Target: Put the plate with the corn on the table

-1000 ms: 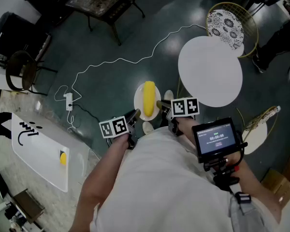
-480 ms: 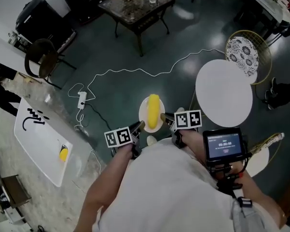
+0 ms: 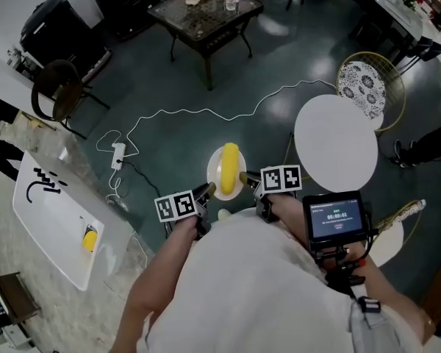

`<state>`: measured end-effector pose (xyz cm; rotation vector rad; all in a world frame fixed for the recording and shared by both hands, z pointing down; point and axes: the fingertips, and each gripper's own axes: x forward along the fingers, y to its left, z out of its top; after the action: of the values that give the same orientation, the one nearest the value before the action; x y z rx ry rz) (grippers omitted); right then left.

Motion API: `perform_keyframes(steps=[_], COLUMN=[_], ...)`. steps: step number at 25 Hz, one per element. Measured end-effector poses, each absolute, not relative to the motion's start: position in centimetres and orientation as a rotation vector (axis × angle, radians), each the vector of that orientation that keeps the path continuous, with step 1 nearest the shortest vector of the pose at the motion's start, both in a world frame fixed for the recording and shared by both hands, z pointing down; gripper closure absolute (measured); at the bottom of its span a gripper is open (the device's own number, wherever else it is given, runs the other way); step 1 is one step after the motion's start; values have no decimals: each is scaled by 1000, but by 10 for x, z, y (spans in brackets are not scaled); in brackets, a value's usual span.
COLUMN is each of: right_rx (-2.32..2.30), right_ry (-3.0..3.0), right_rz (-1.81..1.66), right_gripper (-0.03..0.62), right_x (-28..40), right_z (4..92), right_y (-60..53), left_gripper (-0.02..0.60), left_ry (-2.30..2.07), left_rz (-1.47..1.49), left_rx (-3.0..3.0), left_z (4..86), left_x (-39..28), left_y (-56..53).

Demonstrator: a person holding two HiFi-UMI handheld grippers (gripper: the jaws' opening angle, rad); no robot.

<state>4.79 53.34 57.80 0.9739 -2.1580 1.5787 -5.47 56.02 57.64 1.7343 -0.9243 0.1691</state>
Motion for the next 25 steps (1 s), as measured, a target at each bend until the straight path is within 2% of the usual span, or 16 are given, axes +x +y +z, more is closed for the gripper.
perform_keyframes(steps=[4, 25], right_rx=[976, 959], right_ry=[-2160, -2156], right_rz=[1560, 1536], right_gripper=[539, 539], right_x=[32, 34], right_z=[578, 568], right_y=[535, 536], left_gripper=[528, 528], left_ry=[-916, -934], left_rz=[161, 94], left_rx=[1735, 1730], left_z=[579, 568], left_x=[-70, -68], left_y=[561, 564])
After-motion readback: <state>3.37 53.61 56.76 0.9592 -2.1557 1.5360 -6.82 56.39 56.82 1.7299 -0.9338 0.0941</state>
